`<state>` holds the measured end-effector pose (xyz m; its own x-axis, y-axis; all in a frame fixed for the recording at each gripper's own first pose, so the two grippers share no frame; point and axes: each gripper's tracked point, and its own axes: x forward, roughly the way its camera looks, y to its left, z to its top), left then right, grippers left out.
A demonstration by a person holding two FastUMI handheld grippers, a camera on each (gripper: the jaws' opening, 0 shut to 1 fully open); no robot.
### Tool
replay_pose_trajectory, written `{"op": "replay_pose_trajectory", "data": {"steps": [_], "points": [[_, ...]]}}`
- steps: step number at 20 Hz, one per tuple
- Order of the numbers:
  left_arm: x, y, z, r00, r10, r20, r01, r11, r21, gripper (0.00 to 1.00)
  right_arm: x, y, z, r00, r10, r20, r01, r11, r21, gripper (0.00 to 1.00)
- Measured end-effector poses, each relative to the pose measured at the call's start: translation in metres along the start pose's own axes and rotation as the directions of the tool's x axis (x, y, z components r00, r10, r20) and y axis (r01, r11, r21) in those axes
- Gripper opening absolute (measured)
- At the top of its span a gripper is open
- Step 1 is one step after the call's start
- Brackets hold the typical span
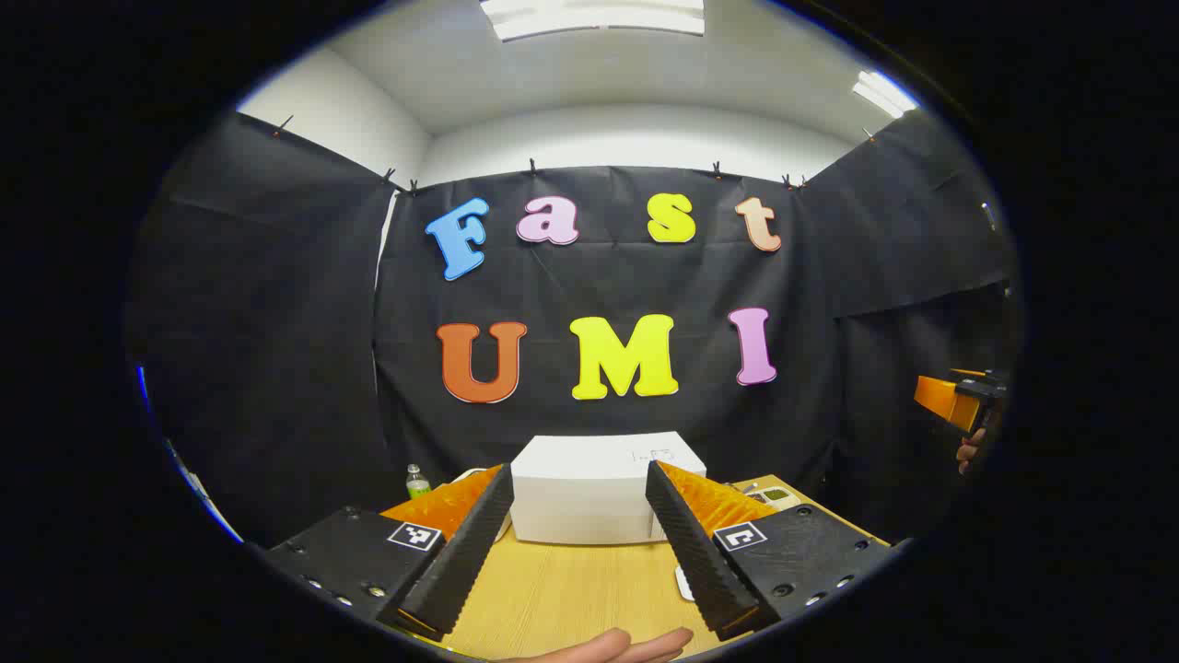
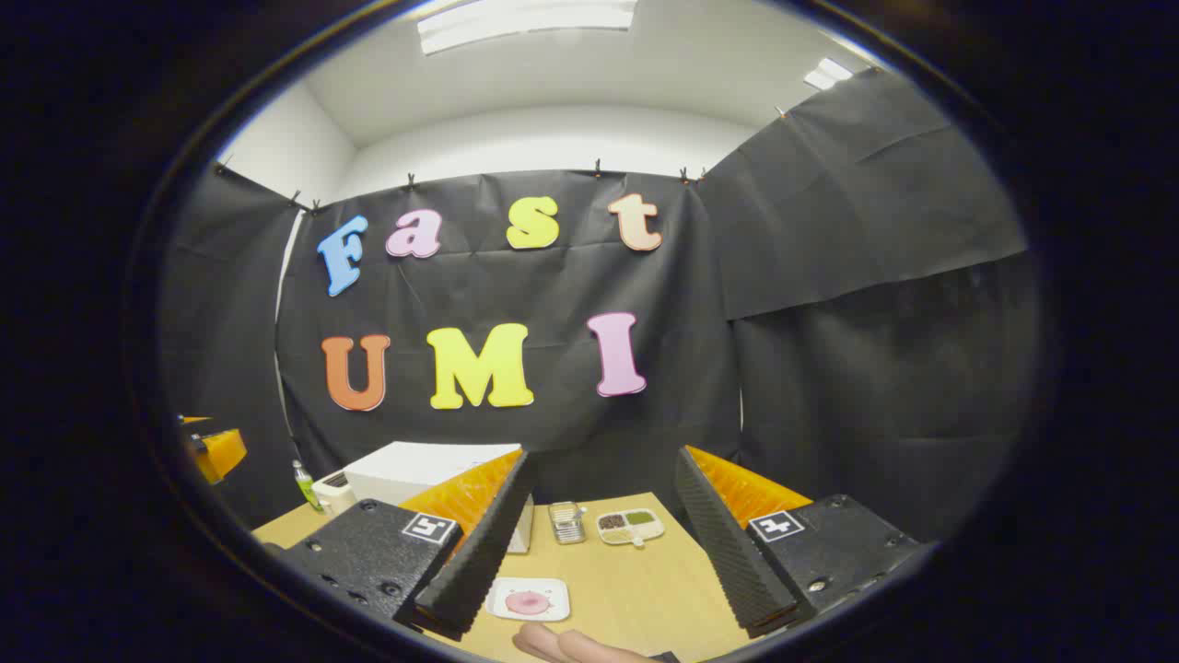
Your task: Open the microwave oven with the left hand, put the food in, and close the microwave oven.
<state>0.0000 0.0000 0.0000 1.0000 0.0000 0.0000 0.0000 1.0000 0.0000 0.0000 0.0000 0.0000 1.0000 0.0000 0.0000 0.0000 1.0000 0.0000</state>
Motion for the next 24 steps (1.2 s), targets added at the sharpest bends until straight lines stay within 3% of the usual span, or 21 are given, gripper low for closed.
{"op": "replay_pose_trajectory", "data": {"steps": [10,11,12,13,14,15,16,17,23,24], "points": [[0.0,0.005,-0.003,1.0,-0.003,-0.004,0.003,1.0,-0.022,0.92,-0.01,-0.001,0.008,1.0,0.016,0.018,-0.016,1.0,-0.013,0.91],[0.0,0.006,-0.004,1.0,-0.003,-0.005,0.003,1.0,-0.025,0.92,-0.01,0.0,0.009,1.0,0.018,0.02,-0.018,1.0,-0.01,1.0],[0.0,0.006,-0.004,1.0,-0.008,-0.007,0.007,0.999,-0.032,0.92,-0.01,0.0,0.01,1.0,0.018,0.02,-0.018,1.0,-0.007,0.91],[0.0,0.005,-0.006,1.0,-0.013,-0.014,0.012,0.999,-0.041,0.92,-0.01,-0.001,0.009,1.0,0.018,0.021,-0.018,1.0,-0.007,1.0],[0.001,0.005,-0.008,1.0,-0.018,-0.02,0.017,0.998,-0.053,0.93,-0.01,0.0,0.009,1.0,0.018,0.024,-0.018,1.0,-0.003,1.0],[0.0,0.002,-0.008,0.999,-0.03,-0.021,0.028,0.998,-0.057,0.92,-0.01,0.001,0.011,0.999,0.017,0.028,-0.017,1.0,0.003,0.91],[0.001,0.0,-0.008,0.999,-0.04,-0.018,0.039,0.998,-0.053,0.92,-0.009,0.002,0.01,0.999,0.019,0.029,-0.019,1.0,0.007,0.91],[0.002,-0.001,-0.01,0.999,-0.043,-0.016,0.042,0.998,-0.05,0.92,-0.009,0.003,0.009,0.999,0.023,0.028,-0.024,1.0,0.012,1.0],[0.03,-0.014,-0.034,0.998,-0.044,-0.044,0.043,0.999,-0.025,0.91,-0.004,-0.003,0.002,0.999,0.027,0.032,-0.028,0.999,0.017,1.0],[0.039,-0.018,-0.036,0.998,-0.046,-0.039,0.045,0.999,-0.024,0.92,-0.003,-0.008,0.002,0.999,0.021,0.037,-0.021,1.0,0.015,0.9]]}}
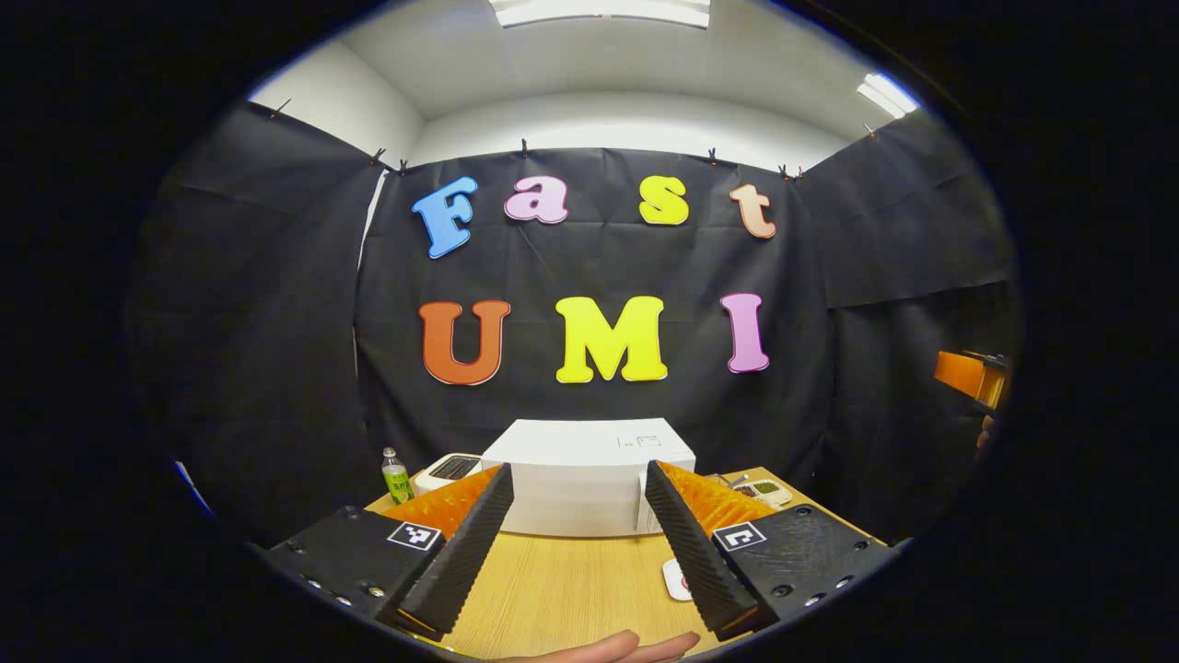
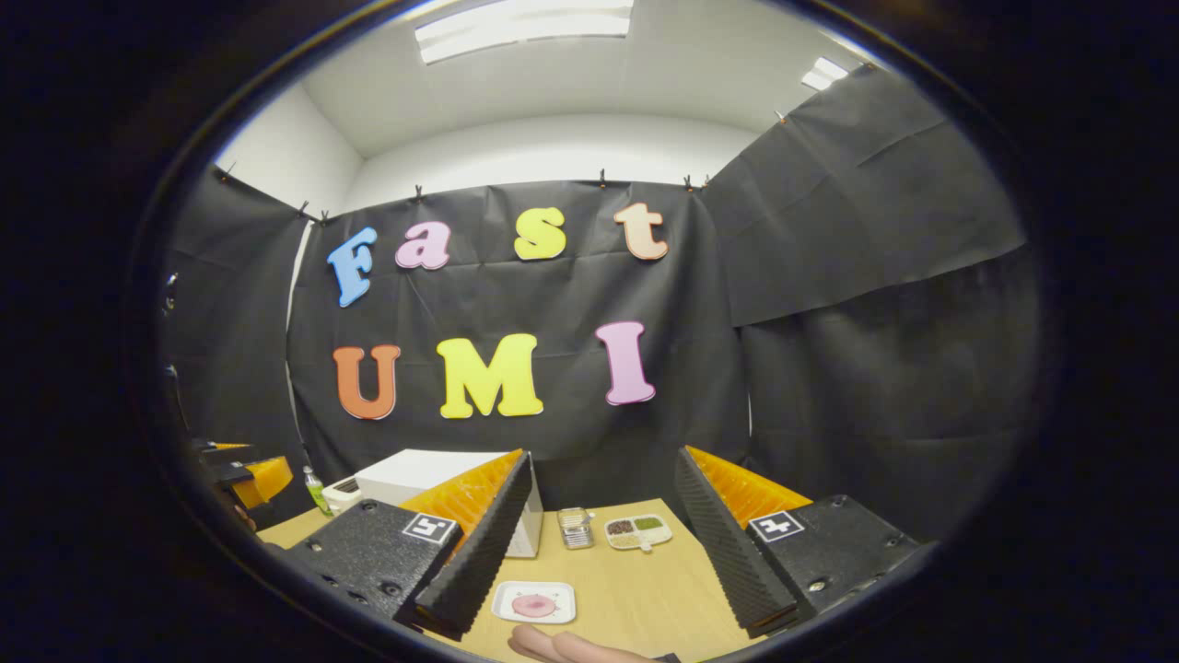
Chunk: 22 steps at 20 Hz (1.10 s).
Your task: Open the microwave oven with the left hand, put the food in, and close the microwave oven.
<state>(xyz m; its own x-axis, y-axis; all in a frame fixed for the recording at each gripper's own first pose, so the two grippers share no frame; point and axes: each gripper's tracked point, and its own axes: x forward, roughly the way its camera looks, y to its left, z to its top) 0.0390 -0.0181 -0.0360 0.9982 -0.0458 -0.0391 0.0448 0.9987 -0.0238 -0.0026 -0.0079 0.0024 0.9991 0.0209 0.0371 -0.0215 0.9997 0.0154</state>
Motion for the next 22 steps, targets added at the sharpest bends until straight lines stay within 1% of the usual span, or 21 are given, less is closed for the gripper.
{"op": "replay_pose_trajectory", "data": {"steps": [2,3,7,9,11,12,14,16,17,18,19,20,22], "points": [[0.021,-0.008,-0.01,1.0,-0.006,-0.008,0.006,1.0,-0.008,0.92,0.005,-0.005,0.002,1.0,-0.008,0.01,0.008,1.0,-0.005,0.9],[0.031,-0.014,-0.015,1.0,-0.017,-0.009,0.017,1.0,-0.011,0.92,0.007,-0.006,0.002,1.0,-0.007,0.013,0.007,1.0,-0.011,1.0],[0.077,-0.039,-0.04,0.998,-0.061,-0.021,0.061,0.998,-0.021,0.91,0.016,-0.016,-0.001,1.0,-0.017,0.01,0.018,1.0,-0.024,1.0],[0.098,-0.052,-0.062,0.994,-0.089,-0.059,0.086,0.995,-0.059,0.92,0.02,-0.021,-0.006,1.0,-0.019,0.009,0.019,0.999,-0.026,1.0],[0.119,-0.059,-0.082,0.992,-0.097,-0.083,0.089,0.991,-0.095,0.92,0.024,-0.028,-0.015,1.0,-0.021,-0.003,0.021,1.0,-0.016,1.0],[0.13,-0.059,-0.092,0.991,-0.092,-0.094,0.083,0.992,-0.099,0.92,0.027,-0.03,-0.017,1.0,-0.014,-0.008,0.014,1.0,-0.006,1.0],[0.151,-0.063,-0.118,0.987,-0.09,-0.131,0.078,0.993,-0.092,0.92,0.031,-0.021,-0.016,0.999,0.042,0.014,-0.042,0.999,0.021,1.0],[0.17,-0.069,-0.146,0.98,-0.101,-0.17,0.086,0.992,-0.092,0.92,0.036,-0.025,-0.025,0.998,0.063,0.017,-0.064,0.998,0.026,1.0],[0.18,-0.072,-0.16,0.976,-0.103,-0.189,0.088,0.992,-0.086,0.92,0.037,-0.027,-0.025,0.998,0.064,0.024,-0.065,0.998,0.022,0.91],[0.189,-0.071,-0.171,0.975,-0.094,-0.199,0.081,0.994,-0.071,0.92,0.04,-0.031,-0.026,0.998,0.05,0.028,-0.05,0.999,0.009,0.91],[0.198,-0.071,-0.182,0.975,-0.086,-0.206,0.076,0.996,-0.054,0.92,0.041,-0.037,-0.027,0.999,0.033,0.031,-0.032,0.999,-0.011,1.0],[0.207,-0.075,-0.192,0.973,-0.087,-0.212,0.078,0.996,-0.047,0.92,0.042,-0.041,-0.027,0.999,0.02,0.04,-0.019,0.999,-0.031,0.9],[0.222,-0.083,-0.209,0.97,-0.099,-0.221,0.09,0.995,-0.053,0.92,0.042,-0.047,-0.023,0.998,-0.003,0.056,0.007,0.998,-0.062,0.9]]}}
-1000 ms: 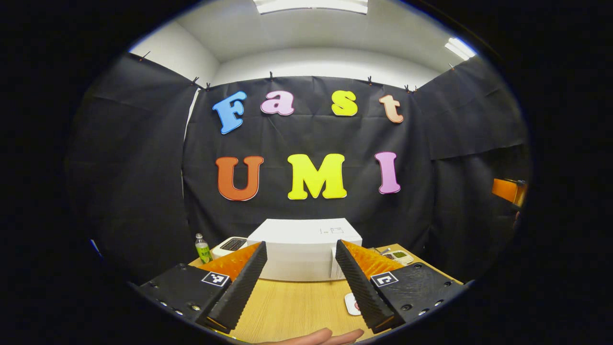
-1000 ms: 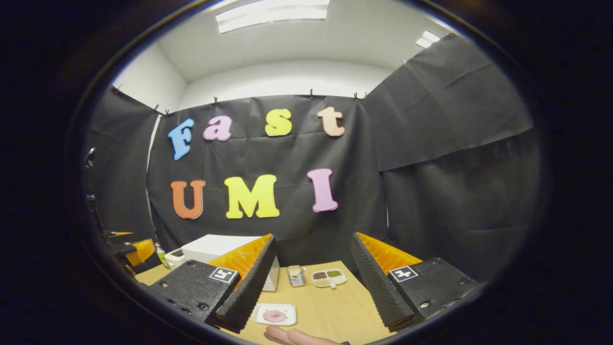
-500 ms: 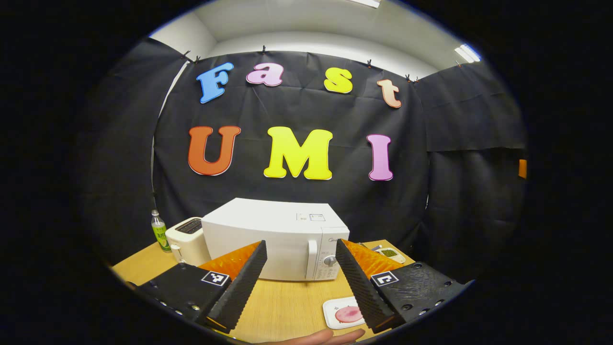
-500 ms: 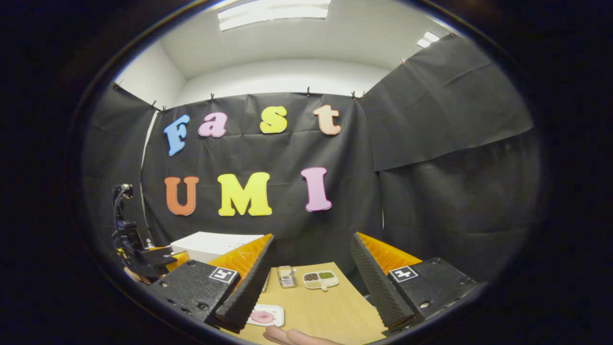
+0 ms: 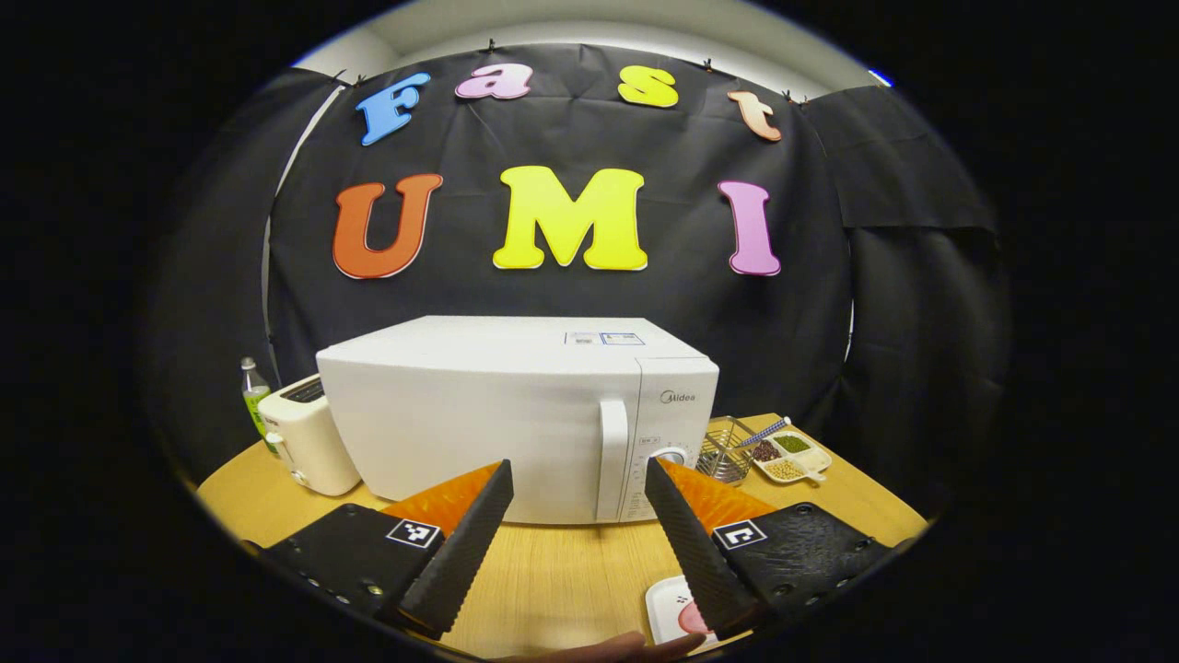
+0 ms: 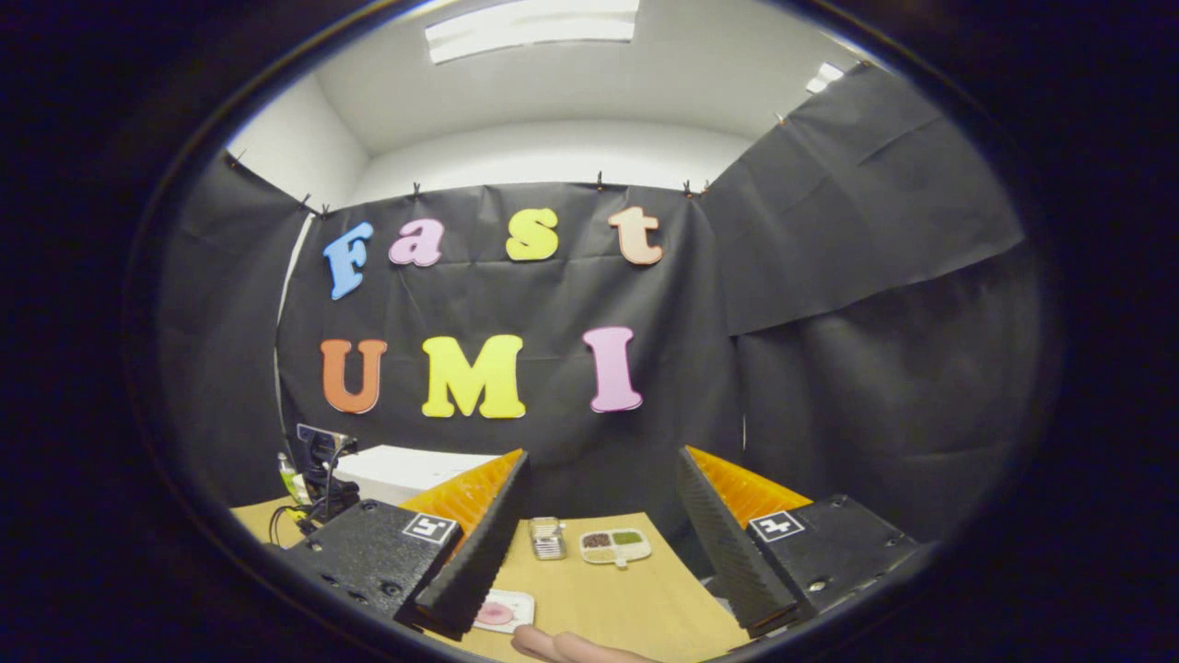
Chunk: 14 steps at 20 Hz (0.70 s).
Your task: Open the microwave oven with the left hand, put the food in, and close the microwave oven.
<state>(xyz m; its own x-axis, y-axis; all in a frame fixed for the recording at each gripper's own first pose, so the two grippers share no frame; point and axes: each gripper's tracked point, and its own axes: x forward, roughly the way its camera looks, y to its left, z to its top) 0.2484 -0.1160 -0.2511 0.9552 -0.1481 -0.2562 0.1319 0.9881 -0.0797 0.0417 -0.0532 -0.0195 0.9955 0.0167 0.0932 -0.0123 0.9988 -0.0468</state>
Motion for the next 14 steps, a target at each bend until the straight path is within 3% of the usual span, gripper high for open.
{"op": "replay_pose_trajectory", "data": {"steps": [2,3,7,10,14], "points": [[0.016,-0.005,-0.007,1.0,-0.004,0.004,0.004,1.0,-0.005,0.92,0.001,-0.002,0.001,1.0,-0.005,0.008,0.005,1.0,-0.016,0.9],[0.024,-0.008,-0.009,1.0,-0.008,0.008,0.008,1.0,-0.001,0.92,0.002,-0.006,-0.002,1.0,-0.007,0.004,0.007,1.0,-0.022,1.0],[0.051,-0.01,-0.021,1.0,0.013,0.009,-0.014,0.999,0.05,0.92,0.008,-0.016,-0.014,1.0,-0.003,-0.013,0.003,1.0,-0.028,1.0],[0.067,-0.014,-0.035,1.0,0.02,-0.02,-0.019,0.999,0.037,0.92,0.014,-0.025,-0.024,1.0,-0.023,-0.022,0.022,1.0,-0.021,1.0],[0.077,-0.016,-0.027,0.999,0.031,0.033,-0.032,0.999,0.044,0.92,0.022,-0.03,-0.037,0.999,-0.023,-0.039,0.023,1.0,0.004,1.0]]}}
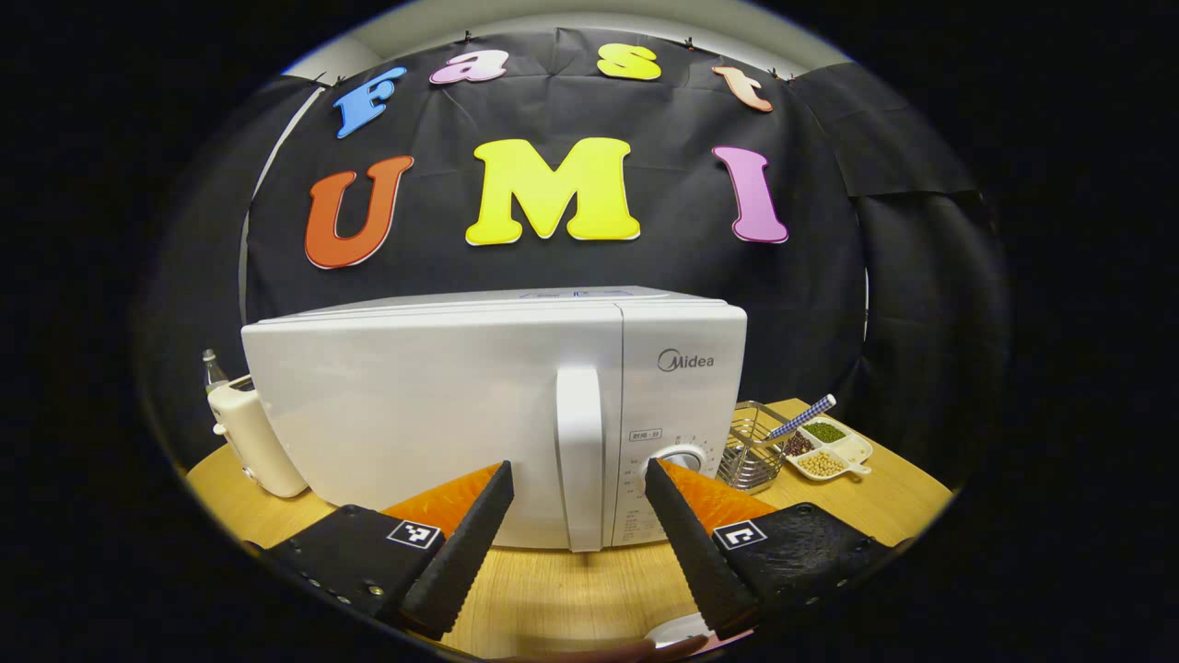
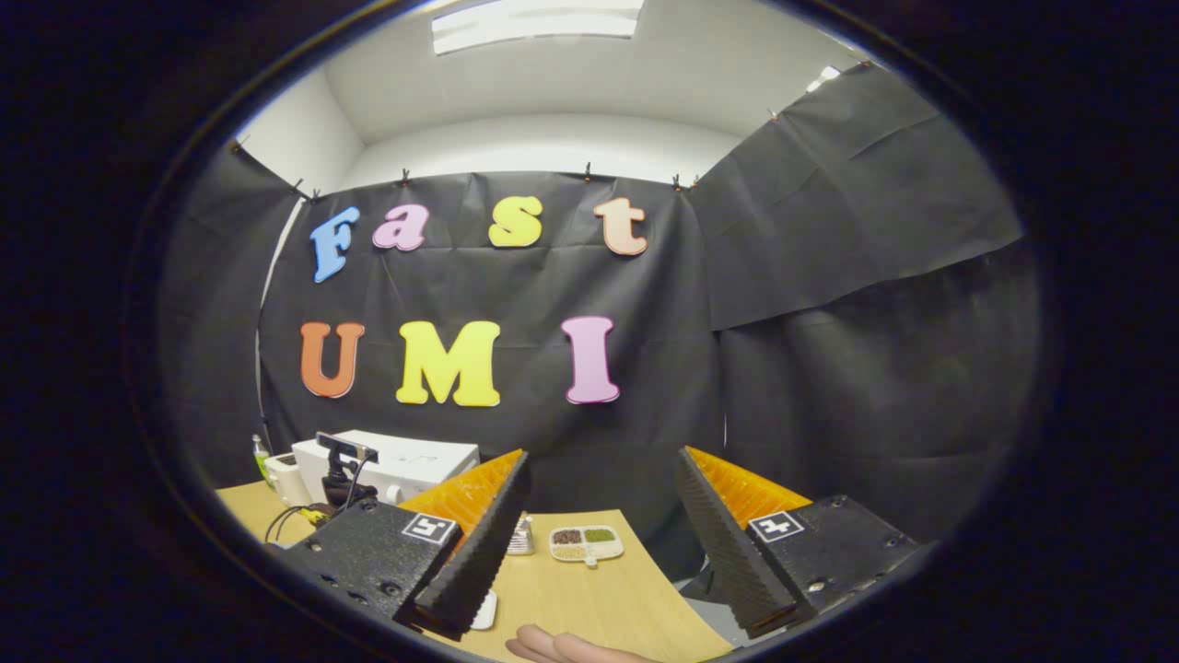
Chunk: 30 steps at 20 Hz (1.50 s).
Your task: Open the microwave oven with the left hand, put the food in, and close the microwave oven.
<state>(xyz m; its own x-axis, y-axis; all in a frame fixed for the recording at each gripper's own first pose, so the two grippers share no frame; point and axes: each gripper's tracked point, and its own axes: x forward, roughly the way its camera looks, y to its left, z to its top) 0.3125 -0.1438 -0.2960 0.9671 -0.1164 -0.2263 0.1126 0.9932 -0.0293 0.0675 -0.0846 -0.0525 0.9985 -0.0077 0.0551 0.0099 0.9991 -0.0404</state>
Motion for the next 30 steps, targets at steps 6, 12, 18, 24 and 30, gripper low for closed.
{"op": "replay_pose_trajectory", "data": {"steps": [6,12,18,24,30], "points": [[0.014,-0.004,0.003,1.0,0.017,0.016,-0.016,0.999,-0.047,0.89,0.012,-0.009,-0.017,1.0,-0.02,-0.021,0.02,1.0,0.021,1.0],[0.019,-0.01,0.005,0.998,0.013,0.069,-0.014,1.0,0.016,0.61,0.019,-0.017,-0.034,0.998,-0.028,-0.059,0.031,0.999,0.044,1.0],[0.02,-0.002,-0.006,1.0,0.0,0.022,0.002,0.996,-0.092,0.28,0.015,-0.018,-0.035,0.998,-0.027,-0.059,0.03,0.999,0.042,0.91],[0.013,-0.002,-0.008,1.0,-0.021,-0.008,0.021,0.997,-0.075,0.07,0.005,-0.024,-0.037,0.997,-0.043,-0.061,0.045,0.998,0.034,1.0],[-0.043,0.008,-0.014,0.999,-0.041,0.004,0.041,0.995,-0.088,0.06,-0.002,-0.014,-0.048,0.995,-0.02,-0.093,0.025,0.998,0.052,0.91]]}}
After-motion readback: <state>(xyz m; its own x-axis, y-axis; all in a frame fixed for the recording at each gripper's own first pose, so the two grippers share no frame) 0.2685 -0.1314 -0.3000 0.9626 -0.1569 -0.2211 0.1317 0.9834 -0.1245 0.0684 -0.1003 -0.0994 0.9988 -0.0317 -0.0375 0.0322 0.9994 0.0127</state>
